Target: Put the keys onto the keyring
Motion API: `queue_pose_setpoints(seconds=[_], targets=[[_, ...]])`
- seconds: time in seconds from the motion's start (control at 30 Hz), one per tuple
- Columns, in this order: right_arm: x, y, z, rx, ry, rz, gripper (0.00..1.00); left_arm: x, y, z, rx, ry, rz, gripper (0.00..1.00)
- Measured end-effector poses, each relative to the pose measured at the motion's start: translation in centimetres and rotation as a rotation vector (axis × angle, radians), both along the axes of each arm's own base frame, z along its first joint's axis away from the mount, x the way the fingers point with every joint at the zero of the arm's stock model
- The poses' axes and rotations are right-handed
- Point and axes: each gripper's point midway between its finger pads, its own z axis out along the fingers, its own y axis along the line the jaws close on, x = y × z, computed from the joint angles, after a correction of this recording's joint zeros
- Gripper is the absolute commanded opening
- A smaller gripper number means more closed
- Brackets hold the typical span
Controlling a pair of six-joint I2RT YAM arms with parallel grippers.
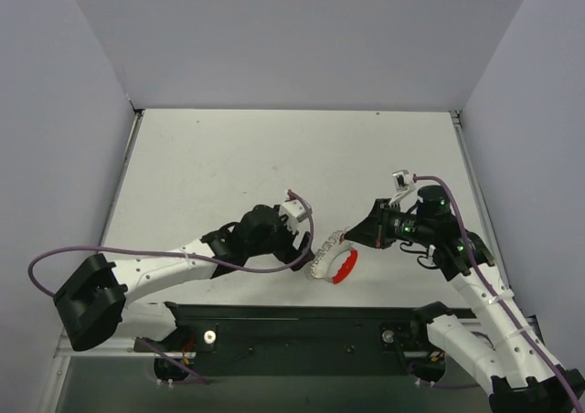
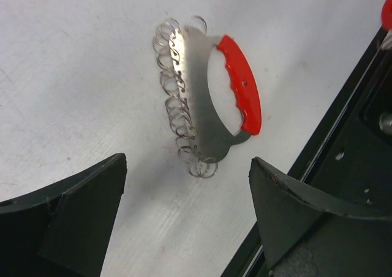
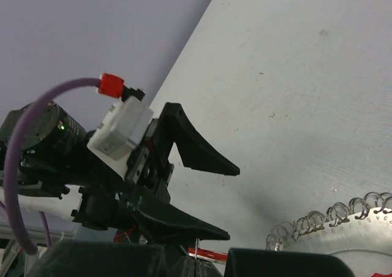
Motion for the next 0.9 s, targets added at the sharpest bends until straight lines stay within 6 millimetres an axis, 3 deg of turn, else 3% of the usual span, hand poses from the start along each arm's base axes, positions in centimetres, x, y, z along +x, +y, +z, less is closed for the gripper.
queue_pose_setpoints(seconds=[0.07,0.17,0.43,0.6,0.9], targets=[[0.0,0.0,-0.3,-0.004,0.005,0.002,0.0,1.0,0.8,1.1,-0.06,0.007,0.056,0.86],[0.0,0.0,-0.7,-0.011,0.014,0.003,0.0,1.6,1.6,0.4,-0.11,0.062,0.107,0.78],[-0.1,-0.1,-1.7,-0.022,0.039,0.004,0.0,-2.9,2.4,-7.1,-0.128,0.413,0.099,0.67],[-0.2,-0.1,-1.8,-0.023,0.043,0.005,0.0,-3.4,1.5,-7.8,-0.163,0.488,0.098,0.67],[-0.4,-0.1,-2.0,-0.023,0.043,0.008,0.0,-3.0,-0.2,-8.5,-0.208,0.513,0.062,0.43]])
